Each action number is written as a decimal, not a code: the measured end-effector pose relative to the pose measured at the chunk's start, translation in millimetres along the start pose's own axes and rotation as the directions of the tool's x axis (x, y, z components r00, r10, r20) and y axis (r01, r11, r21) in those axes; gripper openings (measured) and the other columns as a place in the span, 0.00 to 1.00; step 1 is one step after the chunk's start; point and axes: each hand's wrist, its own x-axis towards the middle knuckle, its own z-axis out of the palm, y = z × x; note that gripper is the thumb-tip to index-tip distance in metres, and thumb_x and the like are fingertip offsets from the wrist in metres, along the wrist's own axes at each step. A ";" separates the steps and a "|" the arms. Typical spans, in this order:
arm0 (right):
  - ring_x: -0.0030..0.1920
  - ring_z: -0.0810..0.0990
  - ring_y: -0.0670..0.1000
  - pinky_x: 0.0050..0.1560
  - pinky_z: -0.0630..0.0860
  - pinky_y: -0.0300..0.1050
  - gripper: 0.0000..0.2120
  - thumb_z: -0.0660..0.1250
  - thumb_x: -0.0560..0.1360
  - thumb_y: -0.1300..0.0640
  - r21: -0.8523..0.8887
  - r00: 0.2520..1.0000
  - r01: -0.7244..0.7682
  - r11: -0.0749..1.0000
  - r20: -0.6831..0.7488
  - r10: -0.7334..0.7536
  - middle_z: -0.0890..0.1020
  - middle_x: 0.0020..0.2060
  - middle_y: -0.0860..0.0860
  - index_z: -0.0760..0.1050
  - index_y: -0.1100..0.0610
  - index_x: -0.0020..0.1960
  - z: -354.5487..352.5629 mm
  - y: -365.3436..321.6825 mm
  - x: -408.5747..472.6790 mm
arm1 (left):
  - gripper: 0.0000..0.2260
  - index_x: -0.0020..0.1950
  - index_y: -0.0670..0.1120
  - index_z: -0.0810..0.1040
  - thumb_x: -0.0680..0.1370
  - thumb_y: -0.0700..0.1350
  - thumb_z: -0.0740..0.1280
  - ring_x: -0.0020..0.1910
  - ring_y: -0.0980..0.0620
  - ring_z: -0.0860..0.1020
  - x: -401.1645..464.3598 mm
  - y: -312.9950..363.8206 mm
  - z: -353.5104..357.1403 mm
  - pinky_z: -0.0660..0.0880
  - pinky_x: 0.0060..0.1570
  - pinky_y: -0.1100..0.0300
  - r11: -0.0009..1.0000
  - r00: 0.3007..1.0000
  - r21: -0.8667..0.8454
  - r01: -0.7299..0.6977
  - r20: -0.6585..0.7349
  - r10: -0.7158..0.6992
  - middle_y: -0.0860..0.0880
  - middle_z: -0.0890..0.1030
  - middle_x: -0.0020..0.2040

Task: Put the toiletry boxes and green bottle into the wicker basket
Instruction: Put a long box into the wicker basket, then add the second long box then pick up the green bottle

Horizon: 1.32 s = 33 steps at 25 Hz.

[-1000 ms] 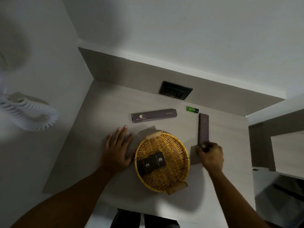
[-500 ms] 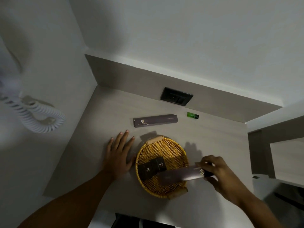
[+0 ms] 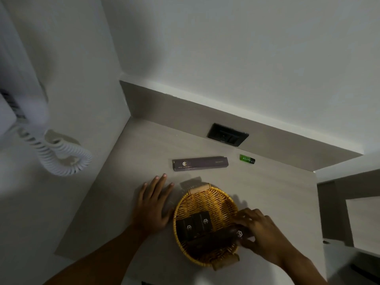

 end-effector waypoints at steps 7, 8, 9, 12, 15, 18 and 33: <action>0.62 0.73 0.53 0.61 0.71 0.51 0.21 0.69 0.74 0.53 0.088 0.962 0.050 0.995 -0.272 -0.024 0.75 0.64 0.52 0.71 0.50 0.66 -48.1 -13.6 118.3 | 0.33 0.78 0.51 0.61 0.77 0.66 0.53 0.79 0.41 0.57 1.0 -0.4 1.2 0.57 0.72 0.39 1.000 1.000 0.015 0.002 0.014 -0.002 0.43 0.58 0.80; 0.63 0.72 0.55 0.61 0.71 0.53 0.23 0.70 0.73 0.53 0.037 0.965 0.067 0.997 -0.256 -0.056 0.75 0.64 0.53 0.71 0.50 0.66 -51.0 -18.4 141.0 | 0.33 0.79 0.52 0.60 0.77 0.66 0.54 0.79 0.41 0.57 0.4 -0.1 1.7 0.57 0.72 0.39 1.000 1.000 0.014 0.019 0.021 -0.019 0.43 0.58 0.81; 0.63 0.71 0.56 0.62 0.70 0.55 0.23 0.70 0.72 0.52 -0.025 0.971 0.066 0.998 -0.231 -0.070 0.74 0.65 0.53 0.70 0.50 0.66 -52.8 -21.0 160.2 | 0.34 0.79 0.52 0.60 0.76 0.66 0.56 0.79 0.41 0.57 0.1 0.5 2.0 0.56 0.73 0.39 0.999 0.999 0.017 0.030 0.024 -0.030 0.44 0.57 0.81; 0.63 0.72 0.59 0.63 0.70 0.61 0.20 0.69 0.73 0.52 -0.136 0.992 -0.013 0.991 -0.126 -0.004 0.73 0.64 0.56 0.70 0.51 0.63 -49.0 -18.9 191.9 | 0.35 0.79 0.53 0.58 0.75 0.64 0.59 0.79 0.43 0.56 -1.3 1.5 2.9 0.56 0.74 0.40 0.999 0.999 0.023 0.043 0.026 -0.043 0.45 0.56 0.81; 0.59 0.75 0.58 0.60 0.74 0.62 0.15 0.68 0.74 0.57 -0.051 0.985 -0.051 0.997 -0.170 0.041 0.77 0.59 0.56 0.72 0.52 0.60 -50.4 -9.0 189.0 | 0.34 0.79 0.53 0.59 0.75 0.64 0.59 0.80 0.43 0.55 0.1 0.9 0.8 0.56 0.74 0.41 0.999 0.998 0.020 0.049 0.035 -0.050 0.46 0.56 0.81; 0.59 0.76 0.59 0.56 0.76 0.64 0.18 0.69 0.73 0.61 -0.001 0.937 -0.065 0.998 -0.343 0.061 0.78 0.59 0.56 0.73 0.53 0.62 -67.7 4.5 157.0 | 0.34 0.79 0.53 0.59 0.75 0.65 0.60 0.80 0.43 0.55 1.1 1.9 -0.7 0.55 0.74 0.41 0.999 0.999 0.002 0.045 0.029 -0.045 0.45 0.56 0.81; 0.66 0.69 0.53 0.56 0.65 0.56 0.21 0.69 0.73 0.56 -0.125 0.945 -0.119 0.985 -0.318 0.074 0.75 0.63 0.48 0.73 0.42 0.64 -1.9 -11.4 58.6 | 0.37 0.79 0.52 0.59 0.72 0.62 0.63 0.80 0.42 0.55 1.8 1.3 -1.4 0.57 0.73 0.38 0.999 0.999 0.042 0.013 0.030 -0.014 0.43 0.56 0.81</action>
